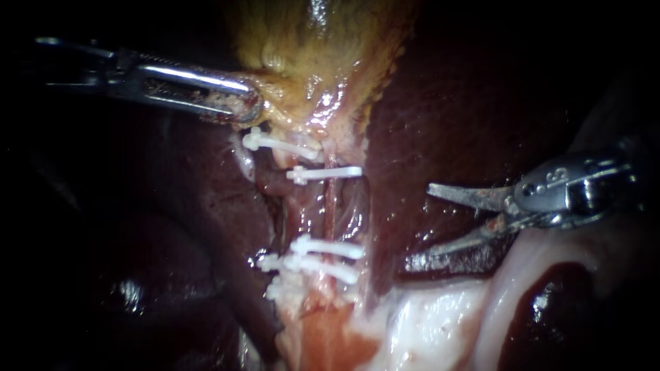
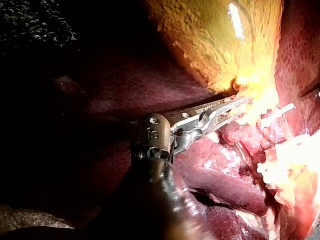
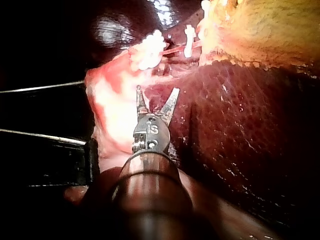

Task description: Go to the cutting position right tube

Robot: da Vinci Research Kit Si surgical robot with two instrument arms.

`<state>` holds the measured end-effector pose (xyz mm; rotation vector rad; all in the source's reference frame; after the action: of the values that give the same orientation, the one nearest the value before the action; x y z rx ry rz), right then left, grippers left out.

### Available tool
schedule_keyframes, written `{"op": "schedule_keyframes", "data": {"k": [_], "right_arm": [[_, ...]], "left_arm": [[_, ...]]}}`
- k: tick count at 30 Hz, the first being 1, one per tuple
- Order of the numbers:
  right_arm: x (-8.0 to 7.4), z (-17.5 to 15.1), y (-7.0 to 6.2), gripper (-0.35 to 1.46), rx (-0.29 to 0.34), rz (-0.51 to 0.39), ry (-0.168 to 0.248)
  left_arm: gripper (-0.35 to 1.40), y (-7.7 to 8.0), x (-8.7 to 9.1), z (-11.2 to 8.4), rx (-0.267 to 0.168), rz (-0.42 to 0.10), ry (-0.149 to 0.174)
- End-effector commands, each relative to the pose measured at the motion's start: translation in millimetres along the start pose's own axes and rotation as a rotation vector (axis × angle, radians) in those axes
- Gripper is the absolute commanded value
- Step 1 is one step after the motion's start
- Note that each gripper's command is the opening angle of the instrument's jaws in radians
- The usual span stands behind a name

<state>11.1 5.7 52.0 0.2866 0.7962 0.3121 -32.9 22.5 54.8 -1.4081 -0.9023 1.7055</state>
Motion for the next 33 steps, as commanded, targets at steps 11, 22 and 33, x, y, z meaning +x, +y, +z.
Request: {"op": "schedule_keyframes", "data": {"k": [11,22,33], "right_arm": [[0.5,0.0,0.2,1.45,0.001,-0.014,-0.001],[2.8,1.2,1.1,1.45,0.065,0.029,-0.003],[5.8,7.6,2.2,1.45,0.146,0.150,-0.012]], "left_arm": [[-0.35,2.5,3.3,-5.9,0.001,-0.030,0.012],[-0.35,4.1,5.1,-8.2,0.013,-0.015,0.038],[-0.35,4.1,4.9,-7.9,0.016,-0.014,0.039]]}}
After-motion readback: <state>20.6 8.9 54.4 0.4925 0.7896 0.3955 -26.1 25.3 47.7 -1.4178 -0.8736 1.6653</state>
